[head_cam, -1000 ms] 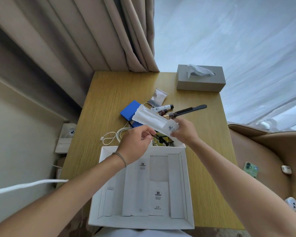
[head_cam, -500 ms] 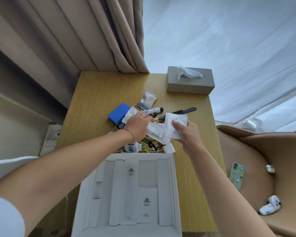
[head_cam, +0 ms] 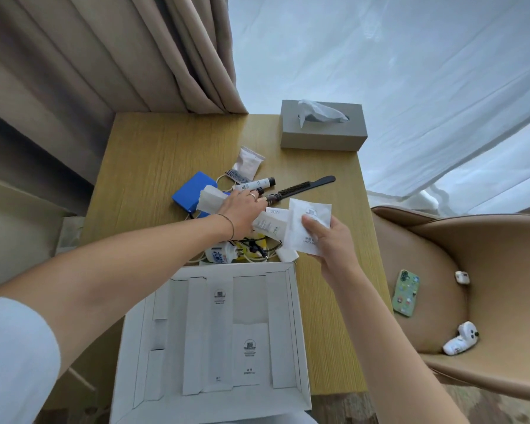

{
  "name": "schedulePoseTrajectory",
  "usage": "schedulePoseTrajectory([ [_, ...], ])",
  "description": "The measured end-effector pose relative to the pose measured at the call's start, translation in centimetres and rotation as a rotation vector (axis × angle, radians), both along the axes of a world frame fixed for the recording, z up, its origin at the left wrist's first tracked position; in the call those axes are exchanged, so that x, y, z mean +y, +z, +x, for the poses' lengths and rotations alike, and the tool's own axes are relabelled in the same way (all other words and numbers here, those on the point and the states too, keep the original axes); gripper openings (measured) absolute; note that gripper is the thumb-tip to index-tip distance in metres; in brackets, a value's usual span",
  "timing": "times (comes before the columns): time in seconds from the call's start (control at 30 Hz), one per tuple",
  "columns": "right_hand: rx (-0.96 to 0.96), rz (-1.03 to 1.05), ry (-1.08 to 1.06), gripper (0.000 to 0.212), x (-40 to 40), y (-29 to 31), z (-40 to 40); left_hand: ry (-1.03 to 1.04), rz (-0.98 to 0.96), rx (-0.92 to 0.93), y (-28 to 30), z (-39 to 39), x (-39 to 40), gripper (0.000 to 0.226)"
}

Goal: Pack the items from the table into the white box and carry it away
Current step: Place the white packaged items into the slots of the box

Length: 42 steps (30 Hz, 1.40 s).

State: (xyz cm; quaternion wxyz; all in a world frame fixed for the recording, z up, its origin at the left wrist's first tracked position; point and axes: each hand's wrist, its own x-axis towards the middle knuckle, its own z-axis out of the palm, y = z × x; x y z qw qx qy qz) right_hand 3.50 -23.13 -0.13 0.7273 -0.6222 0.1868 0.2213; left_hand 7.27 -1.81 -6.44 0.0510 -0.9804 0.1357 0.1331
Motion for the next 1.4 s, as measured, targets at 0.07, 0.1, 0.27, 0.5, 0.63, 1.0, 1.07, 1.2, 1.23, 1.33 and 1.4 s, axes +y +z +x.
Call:
schedulePoseTrajectory([
  [0.07,-0.001,-0.013,0.013,0.017,0.0,0.4,-0.5,0.014,-0.023,-0.021,0.2,-0.3,0.2,0.055],
  [0.1,-0.001,-0.019,0.018,0.018,0.0,0.6,-0.7,0.027,-0.047,-0.038,0.4,-0.5,0.3,0.05],
  [0.27,0.016,-0.011,0.006,0.016,0.3,1.5,-1.9,0.149,-0.247,-0.101,1.9,-0.9,0.9,0.013],
  [0.5,0.011,0.062,0.154,0.041,1.0,3.4,-5.0,0.429,-0.606,-0.247,6.2,-2.4,1.7,0.025],
  [0.63,0.005,0.047,0.334,0.042,1.6,3.4,-7.6,0.591,-0.908,-0.393,10.0,-4.2,2.1,0.028],
  [1.0,-0.238,-0.931,0.739,0.012,5.2,-0.6,-12.3,0.801,-1.372,-0.583,15.9,-11.7,5.4,0.008],
  [1.07,-0.251,-1.054,0.797,0.009,5.8,-1.6,-12.5,0.848,-1.385,-0.582,15.7,-13.1,5.9,0.008],
  [1.2,-0.216,-1.14,0.822,0.012,6.8,-3.4,-12.2,0.939,-1.392,-0.546,14.4,-15.7,6.7,0.011],
  [1.23,-0.211,-1.14,0.822,0.014,7.0,-3.7,-12.1,0.961,-1.393,-0.538,14.0,-16.3,6.7,0.009],
  [1.33,-0.216,-1.157,0.838,0.017,7.0,-4.6,-12.0,1.019,-1.387,-0.513,12.9,-18.1,6.7,0.002],
  [1.4,-0.229,-1.226,0.866,0.015,7.0,-5.0,-11.9,1.04,-1.38,-0.492,12.2,-19.1,6.6,0.003],
])
